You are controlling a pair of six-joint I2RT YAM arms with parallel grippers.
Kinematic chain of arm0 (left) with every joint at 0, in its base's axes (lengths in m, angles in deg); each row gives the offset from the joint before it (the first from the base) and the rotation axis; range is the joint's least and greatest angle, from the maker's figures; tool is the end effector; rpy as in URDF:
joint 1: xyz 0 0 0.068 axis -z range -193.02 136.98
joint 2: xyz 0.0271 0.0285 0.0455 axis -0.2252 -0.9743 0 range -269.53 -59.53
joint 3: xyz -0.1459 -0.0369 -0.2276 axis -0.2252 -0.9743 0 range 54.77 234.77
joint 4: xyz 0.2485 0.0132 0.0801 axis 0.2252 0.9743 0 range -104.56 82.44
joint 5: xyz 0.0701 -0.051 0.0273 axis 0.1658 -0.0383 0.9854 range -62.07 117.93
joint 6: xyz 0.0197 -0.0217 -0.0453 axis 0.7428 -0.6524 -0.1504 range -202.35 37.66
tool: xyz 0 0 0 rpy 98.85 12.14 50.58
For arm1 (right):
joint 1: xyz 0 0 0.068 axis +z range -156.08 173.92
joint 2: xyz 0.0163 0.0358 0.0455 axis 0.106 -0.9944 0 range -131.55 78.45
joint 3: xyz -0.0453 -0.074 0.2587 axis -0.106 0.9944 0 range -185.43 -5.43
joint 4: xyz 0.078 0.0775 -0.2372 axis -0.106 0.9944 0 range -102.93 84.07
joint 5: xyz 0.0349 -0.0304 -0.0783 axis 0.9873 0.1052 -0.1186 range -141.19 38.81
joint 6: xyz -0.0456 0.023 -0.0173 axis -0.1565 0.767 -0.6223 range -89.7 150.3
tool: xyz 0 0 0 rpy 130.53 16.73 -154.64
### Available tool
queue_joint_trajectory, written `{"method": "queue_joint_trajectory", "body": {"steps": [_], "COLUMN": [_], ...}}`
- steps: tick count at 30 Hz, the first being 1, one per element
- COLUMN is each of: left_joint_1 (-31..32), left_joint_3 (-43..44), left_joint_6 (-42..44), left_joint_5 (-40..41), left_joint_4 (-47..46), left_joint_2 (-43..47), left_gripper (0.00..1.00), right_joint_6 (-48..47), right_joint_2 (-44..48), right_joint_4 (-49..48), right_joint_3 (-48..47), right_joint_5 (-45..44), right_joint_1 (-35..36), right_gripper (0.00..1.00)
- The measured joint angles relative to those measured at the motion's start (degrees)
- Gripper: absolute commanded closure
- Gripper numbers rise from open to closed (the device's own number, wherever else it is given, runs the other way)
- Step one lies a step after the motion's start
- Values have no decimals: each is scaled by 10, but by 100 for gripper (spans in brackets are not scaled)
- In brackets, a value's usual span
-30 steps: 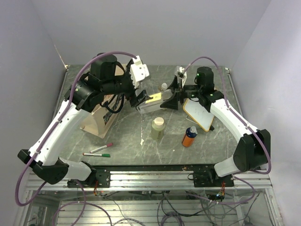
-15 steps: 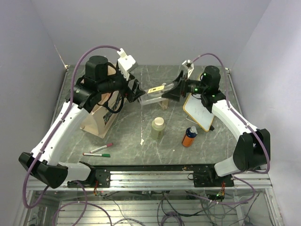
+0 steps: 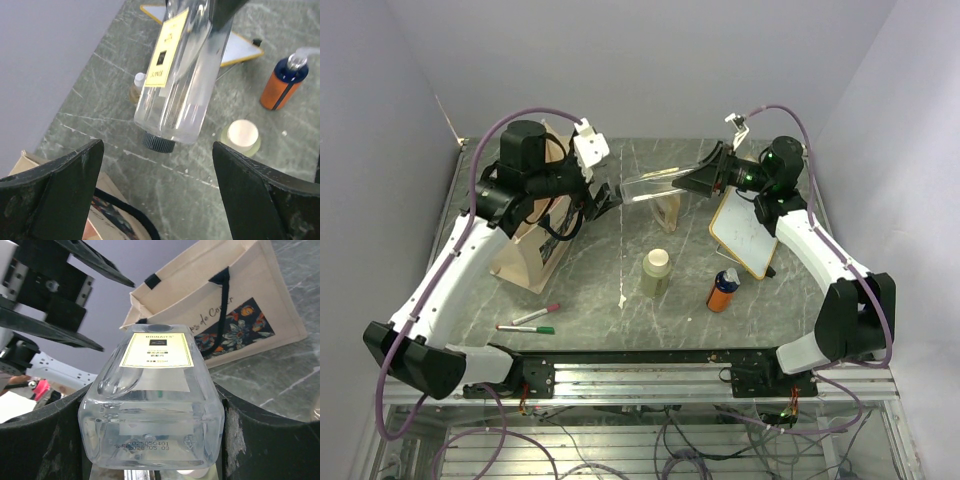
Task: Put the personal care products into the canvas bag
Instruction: Adjust the care product.
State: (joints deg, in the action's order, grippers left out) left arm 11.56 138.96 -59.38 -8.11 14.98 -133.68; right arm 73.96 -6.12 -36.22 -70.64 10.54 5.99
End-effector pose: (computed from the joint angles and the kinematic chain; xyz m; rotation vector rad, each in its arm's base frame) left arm 0.2417 -0.1336 0.4349 1.1299 1.5150 -0.6174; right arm 0.3227 0.1010 0.3580 -0.5115 1.6914 1.5314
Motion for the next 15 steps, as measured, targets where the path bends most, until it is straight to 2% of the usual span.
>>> {"method": "queue_joint_trajectory", "body": {"steps": [7,15], "left_joint_1": [3,42], "left_joint_3": [-15,-39], "left_joint_6": [127,167], "left_joint_5": [-12,-17], "left_joint_4": [5,-18], "left_joint_2": [-27,-56], "left_gripper": [1,1], "right_joint_6": [76,112], "right_joint_2": [-7,-13], "right_joint_4": [-68,-105], "right_joint_3": [0,0], "right_joint_5": [19,31], "right_joint_1": [0,2], "right_gripper": [100,100]}}
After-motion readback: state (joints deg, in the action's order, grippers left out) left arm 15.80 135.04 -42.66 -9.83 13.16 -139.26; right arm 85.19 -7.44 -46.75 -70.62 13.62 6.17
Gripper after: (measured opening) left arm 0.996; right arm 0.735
